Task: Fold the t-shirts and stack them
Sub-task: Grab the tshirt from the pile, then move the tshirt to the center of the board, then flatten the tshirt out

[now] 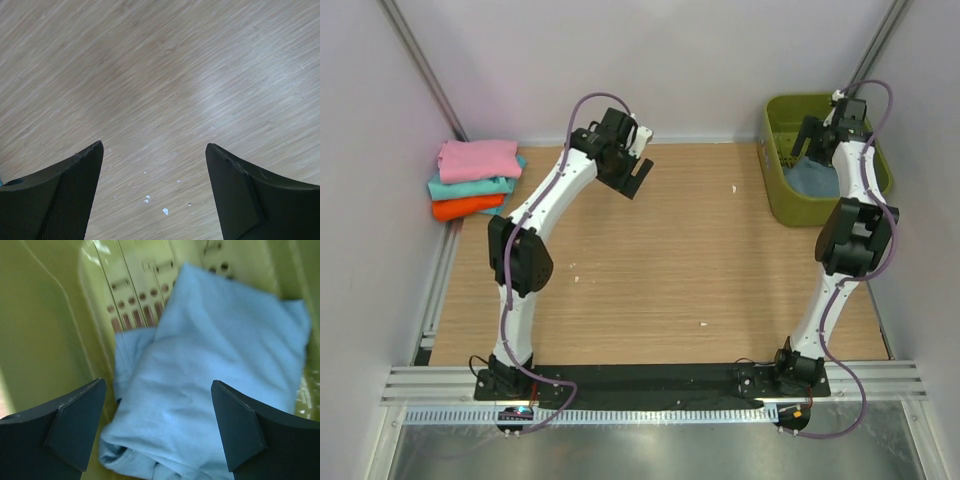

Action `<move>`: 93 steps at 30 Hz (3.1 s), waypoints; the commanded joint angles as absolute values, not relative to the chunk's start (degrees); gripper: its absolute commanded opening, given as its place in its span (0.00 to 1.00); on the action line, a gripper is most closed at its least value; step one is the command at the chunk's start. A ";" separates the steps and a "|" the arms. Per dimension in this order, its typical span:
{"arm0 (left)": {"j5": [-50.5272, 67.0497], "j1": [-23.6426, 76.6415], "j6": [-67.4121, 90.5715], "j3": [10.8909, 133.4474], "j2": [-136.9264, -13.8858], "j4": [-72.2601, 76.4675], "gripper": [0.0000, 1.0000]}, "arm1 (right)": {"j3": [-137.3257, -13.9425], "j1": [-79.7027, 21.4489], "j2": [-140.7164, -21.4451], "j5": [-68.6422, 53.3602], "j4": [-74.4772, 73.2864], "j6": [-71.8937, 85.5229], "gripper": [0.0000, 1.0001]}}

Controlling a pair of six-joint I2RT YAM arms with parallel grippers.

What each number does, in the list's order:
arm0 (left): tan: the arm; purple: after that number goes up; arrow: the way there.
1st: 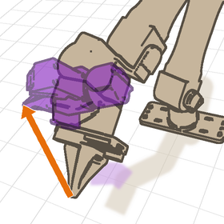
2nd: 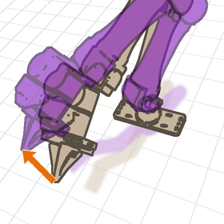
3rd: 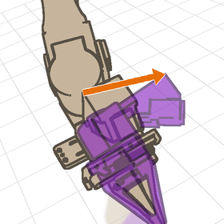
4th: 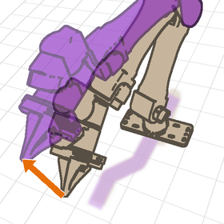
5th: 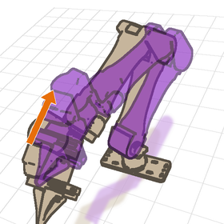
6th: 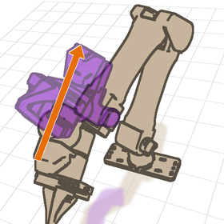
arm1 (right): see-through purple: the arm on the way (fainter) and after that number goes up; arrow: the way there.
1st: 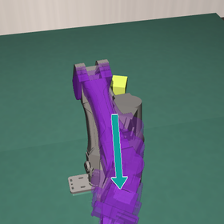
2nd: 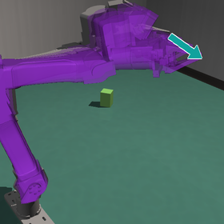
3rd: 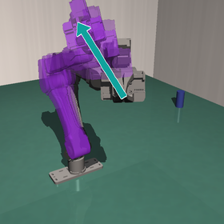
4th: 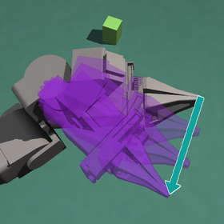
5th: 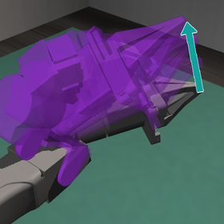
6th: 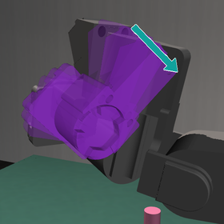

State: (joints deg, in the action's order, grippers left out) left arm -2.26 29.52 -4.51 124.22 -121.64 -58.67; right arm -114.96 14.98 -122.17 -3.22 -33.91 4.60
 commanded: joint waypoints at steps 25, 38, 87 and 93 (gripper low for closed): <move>-2.81 31.02 -4.13 126.82 -118.74 -59.07 0.88 | -112.93 16.17 -124.81 2.81 -30.50 -0.53 0.01; -7.66 19.35 2.98 137.37 -117.69 -55.72 0.98 | -127.00 14.07 -107.78 -12.37 -29.09 -3.34 0.01; 19.86 11.07 -15.71 69.96 -72.51 -64.40 0.66 | -73.13 -36.73 -80.42 -16.17 -37.97 -25.93 1.00; 19.78 14.41 -25.92 69.44 -74.80 -72.34 0.71 | -66.11 -39.46 -80.59 -16.53 -35.17 -33.56 0.99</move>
State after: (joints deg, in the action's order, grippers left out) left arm 19.33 14.20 -18.24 69.65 -74.83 -67.88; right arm -68.55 -38.76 -81.06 -15.25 -37.91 -27.29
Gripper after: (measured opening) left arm 0.704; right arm 0.994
